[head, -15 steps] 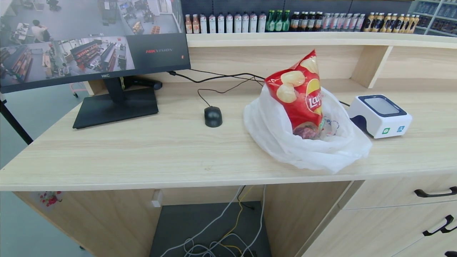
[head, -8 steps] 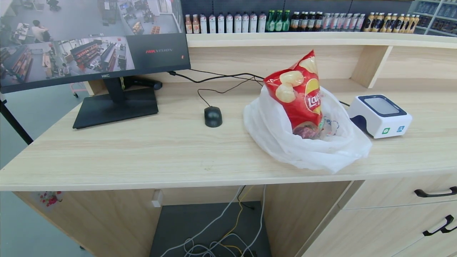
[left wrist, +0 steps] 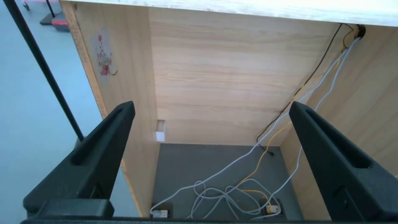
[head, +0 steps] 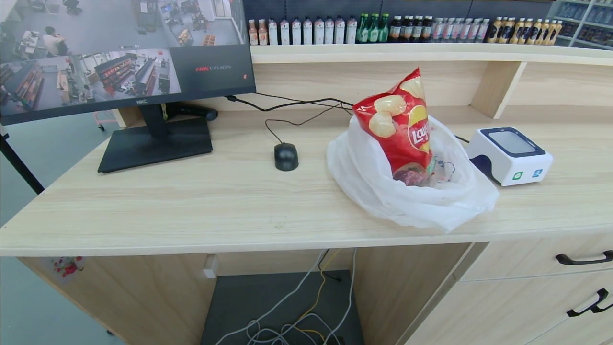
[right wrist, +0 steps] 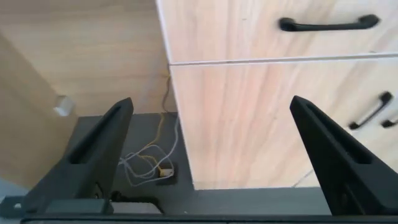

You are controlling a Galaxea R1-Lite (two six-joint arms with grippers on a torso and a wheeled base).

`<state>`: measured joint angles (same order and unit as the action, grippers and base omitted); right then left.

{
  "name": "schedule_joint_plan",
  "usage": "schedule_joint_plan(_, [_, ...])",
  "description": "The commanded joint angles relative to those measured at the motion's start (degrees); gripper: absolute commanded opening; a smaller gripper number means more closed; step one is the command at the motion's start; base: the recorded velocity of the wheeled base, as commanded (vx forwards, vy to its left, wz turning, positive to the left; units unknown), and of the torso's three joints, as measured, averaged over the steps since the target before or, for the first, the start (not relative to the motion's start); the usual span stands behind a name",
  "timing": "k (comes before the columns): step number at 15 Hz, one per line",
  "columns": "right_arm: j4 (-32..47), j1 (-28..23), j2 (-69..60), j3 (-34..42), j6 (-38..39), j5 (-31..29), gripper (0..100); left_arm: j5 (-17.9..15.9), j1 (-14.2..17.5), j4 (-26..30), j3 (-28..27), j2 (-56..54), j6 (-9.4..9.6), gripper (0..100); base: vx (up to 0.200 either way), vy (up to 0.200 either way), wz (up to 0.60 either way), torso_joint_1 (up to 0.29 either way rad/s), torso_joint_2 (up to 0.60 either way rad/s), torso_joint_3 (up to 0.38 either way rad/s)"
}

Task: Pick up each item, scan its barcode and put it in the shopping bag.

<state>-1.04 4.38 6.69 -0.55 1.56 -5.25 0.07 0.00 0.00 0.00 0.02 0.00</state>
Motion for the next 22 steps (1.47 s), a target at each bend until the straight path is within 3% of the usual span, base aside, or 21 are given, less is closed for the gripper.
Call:
schedule_joint_plan(1, [0.8, -3.7, -5.1, 0.5, -2.6, 4.2, 100, 0.0, -0.1, 0.0, 0.0, 0.0, 0.00, 100, 0.000, 0.000, 0.00, 0.000, 0.00, 0.000])
schedule_joint_plan(2, [1.0, -4.3, -6.7, 0.4, -3.7, 6.6, 100, 0.0, 0.0, 0.0, 0.0, 0.0, 0.00, 100, 0.000, 0.000, 0.00, 0.000, 0.00, 0.000])
schedule_joint_plan(12, [0.9, -4.3, -6.6, 0.5, -2.3, 6.8, 100, 0.0, 0.0, 0.1, 0.0, 0.0, -0.18, 100, 0.000, 0.000, 0.00, 0.000, 0.00, 0.000])
schedule_joint_plan(22, [0.9, -4.2, -6.6, 0.5, -2.3, 6.8, 100, 0.0, 0.0, 0.1, 0.0, 0.0, -0.26, 100, 0.000, -0.200, 0.00, 0.003, 0.00, 0.003])
